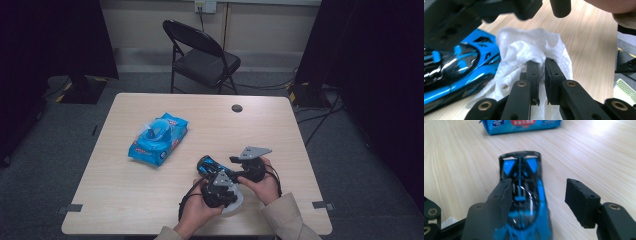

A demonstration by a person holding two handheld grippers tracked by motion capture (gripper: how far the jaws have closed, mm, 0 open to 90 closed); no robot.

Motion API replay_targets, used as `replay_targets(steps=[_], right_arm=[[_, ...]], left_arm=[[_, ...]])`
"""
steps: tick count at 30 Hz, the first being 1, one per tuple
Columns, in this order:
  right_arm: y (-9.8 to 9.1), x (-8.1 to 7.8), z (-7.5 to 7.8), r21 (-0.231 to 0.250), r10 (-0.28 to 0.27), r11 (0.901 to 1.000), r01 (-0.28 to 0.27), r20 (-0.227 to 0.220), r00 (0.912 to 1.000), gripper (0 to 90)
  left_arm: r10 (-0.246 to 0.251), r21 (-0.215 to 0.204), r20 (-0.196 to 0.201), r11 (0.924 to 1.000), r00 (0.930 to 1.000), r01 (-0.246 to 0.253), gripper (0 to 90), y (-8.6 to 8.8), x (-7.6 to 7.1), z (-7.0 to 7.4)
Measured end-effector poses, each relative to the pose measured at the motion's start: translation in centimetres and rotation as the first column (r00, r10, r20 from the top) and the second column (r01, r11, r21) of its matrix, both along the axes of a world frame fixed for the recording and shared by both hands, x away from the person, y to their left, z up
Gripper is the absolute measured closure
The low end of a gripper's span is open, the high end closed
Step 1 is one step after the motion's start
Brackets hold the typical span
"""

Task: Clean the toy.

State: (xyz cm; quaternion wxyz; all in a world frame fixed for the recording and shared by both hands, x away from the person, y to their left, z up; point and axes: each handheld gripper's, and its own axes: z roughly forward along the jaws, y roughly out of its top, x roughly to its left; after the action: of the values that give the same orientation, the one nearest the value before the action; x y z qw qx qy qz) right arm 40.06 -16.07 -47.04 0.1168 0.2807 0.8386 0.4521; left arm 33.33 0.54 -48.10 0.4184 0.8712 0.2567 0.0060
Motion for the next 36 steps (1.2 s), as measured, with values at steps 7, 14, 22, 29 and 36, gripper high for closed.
replay_targets(steps=[7, 14, 22, 29, 36], right_arm=[[-3.2, -0.2, 0.3, 0.048, -0.082, 0.9954, 0.083, -0.021, 0.9964, 37.5], [-5.1, -1.0, 0.2, 0.035, -0.128, 0.9911, 0.129, -0.014, 0.9916, 37.3], [-7.0, -2.1, 0.4, 0.047, -0.177, 0.9832, 0.176, 0.001, 0.9843, 37.2], [-8.6, -2.9, 0.4, 0.045, -0.215, 0.9757, 0.214, 0.004, 0.9766, 37.2], [-10.2, -3.9, 0.6, 0.054, -0.269, 0.962, 0.267, 0.022, 0.9629, 37.2]], left_arm=[[-0.026, -0.003, 0.015, 0.9997, 0.9996, 0.026, 80.6, -1.2, 0.5, 0.2], [-0.063, -0.001, 0.018, 0.998, 0.9979, 0.063, 80.1, -2.7, 1.1, 0.3], [-0.089, -0.001, 0.028, 0.996, 0.9956, 0.09, 80.2, -4.6, 1.7, 0.3], [-0.11, 0.004, 0.033, 0.994, 0.9934, 0.11, 80.5, -5.9, 2.5, 0.5], [-0.136, 0.002, 0.056, 0.9907, 0.9891, 0.136, 72.1, -6.7, 2.5, 0.7]])
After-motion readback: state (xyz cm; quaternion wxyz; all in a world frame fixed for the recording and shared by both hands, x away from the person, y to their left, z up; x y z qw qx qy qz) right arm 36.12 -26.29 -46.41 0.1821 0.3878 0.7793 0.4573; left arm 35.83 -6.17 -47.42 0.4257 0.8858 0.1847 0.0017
